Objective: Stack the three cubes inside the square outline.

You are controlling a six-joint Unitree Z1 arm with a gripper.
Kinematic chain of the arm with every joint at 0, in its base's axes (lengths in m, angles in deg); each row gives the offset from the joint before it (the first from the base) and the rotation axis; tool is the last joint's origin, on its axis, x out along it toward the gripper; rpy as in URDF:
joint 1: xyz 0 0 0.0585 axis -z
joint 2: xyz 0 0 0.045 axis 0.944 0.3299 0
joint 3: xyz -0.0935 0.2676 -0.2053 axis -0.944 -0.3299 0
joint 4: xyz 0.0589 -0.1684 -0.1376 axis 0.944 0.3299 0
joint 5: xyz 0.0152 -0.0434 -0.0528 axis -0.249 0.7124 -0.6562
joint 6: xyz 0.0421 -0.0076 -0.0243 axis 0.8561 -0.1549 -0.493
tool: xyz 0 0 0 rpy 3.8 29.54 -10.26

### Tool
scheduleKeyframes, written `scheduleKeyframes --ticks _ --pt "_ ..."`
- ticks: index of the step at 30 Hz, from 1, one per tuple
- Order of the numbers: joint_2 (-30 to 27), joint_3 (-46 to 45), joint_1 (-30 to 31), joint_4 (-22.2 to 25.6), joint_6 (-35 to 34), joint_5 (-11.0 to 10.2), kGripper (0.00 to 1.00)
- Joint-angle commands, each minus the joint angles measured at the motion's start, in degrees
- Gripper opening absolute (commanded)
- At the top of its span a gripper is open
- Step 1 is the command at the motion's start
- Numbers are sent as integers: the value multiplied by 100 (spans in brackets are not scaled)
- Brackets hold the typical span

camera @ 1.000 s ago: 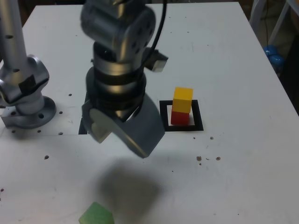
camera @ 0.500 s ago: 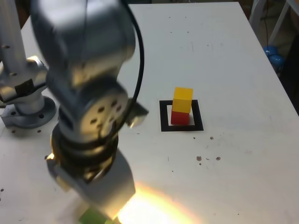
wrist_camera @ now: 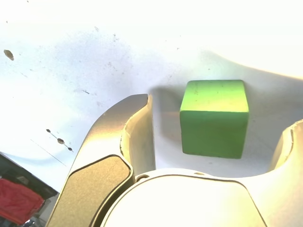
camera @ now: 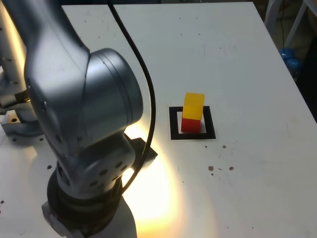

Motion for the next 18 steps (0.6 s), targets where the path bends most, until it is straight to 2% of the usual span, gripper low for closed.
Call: scheduleKeyframes --ticks 1,7,12,14,18 --pt "92 77 16 34 -11 26 85" --pt "166 131 14 53 -55 -11 62" --pt "165 170 9 41 -140 -196 37" --pt "163 190 9 41 -149 -251 32" --pt "165 216 9 51 -152 -281 31"
